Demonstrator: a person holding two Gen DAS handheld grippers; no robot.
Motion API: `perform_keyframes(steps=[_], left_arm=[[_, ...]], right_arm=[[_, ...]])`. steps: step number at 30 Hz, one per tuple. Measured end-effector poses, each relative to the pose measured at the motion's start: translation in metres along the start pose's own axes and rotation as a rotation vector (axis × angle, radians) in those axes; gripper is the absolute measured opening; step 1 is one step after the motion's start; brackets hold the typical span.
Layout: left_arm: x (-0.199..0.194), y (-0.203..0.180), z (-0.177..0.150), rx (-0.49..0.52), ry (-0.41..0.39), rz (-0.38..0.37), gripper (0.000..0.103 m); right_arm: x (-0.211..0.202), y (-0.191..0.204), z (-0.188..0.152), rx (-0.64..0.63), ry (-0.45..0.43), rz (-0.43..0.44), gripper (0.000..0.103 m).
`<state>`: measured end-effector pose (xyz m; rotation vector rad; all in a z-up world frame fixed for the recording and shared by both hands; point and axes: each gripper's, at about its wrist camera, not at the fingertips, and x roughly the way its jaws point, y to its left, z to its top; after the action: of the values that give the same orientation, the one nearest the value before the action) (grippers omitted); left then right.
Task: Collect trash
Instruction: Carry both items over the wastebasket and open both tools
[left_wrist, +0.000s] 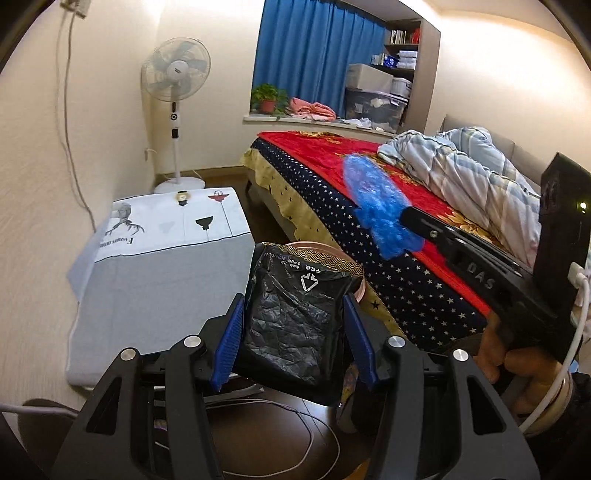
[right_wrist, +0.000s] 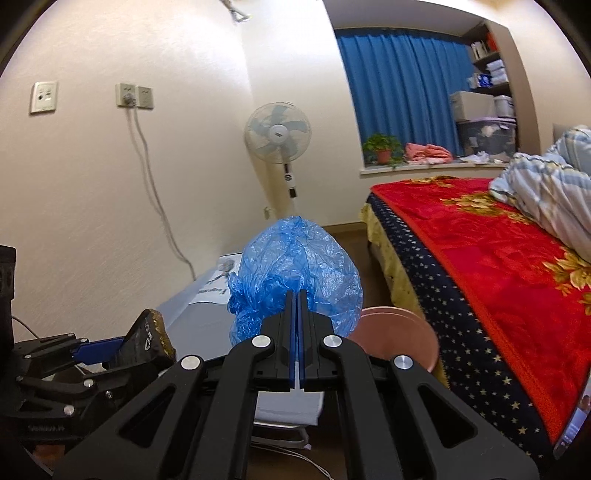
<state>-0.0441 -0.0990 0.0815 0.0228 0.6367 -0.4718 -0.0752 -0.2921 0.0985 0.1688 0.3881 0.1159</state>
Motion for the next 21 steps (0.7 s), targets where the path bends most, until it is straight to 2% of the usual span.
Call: perform_keyframes(steps=[4, 9, 21], left_arm=[[0.017, 0.006, 0.004, -0.006, 0.016, 0.015, 0.052], [0.061, 0.014, 0.024, -0.009, 0.05, 0.007, 0.052], [0.215, -0.015, 0.079, 0.022, 0.118, -0.13, 0.053]], right_arm=[[0.015, -0.014, -0.001, 0.004, 0.026, -0.03, 0.001], [0.045, -0.034, -0.003, 0.026, 0.068, -0.07, 0.001], [0.141, -0.098, 0.003, 0.032, 0.212, -0.247, 0.002]])
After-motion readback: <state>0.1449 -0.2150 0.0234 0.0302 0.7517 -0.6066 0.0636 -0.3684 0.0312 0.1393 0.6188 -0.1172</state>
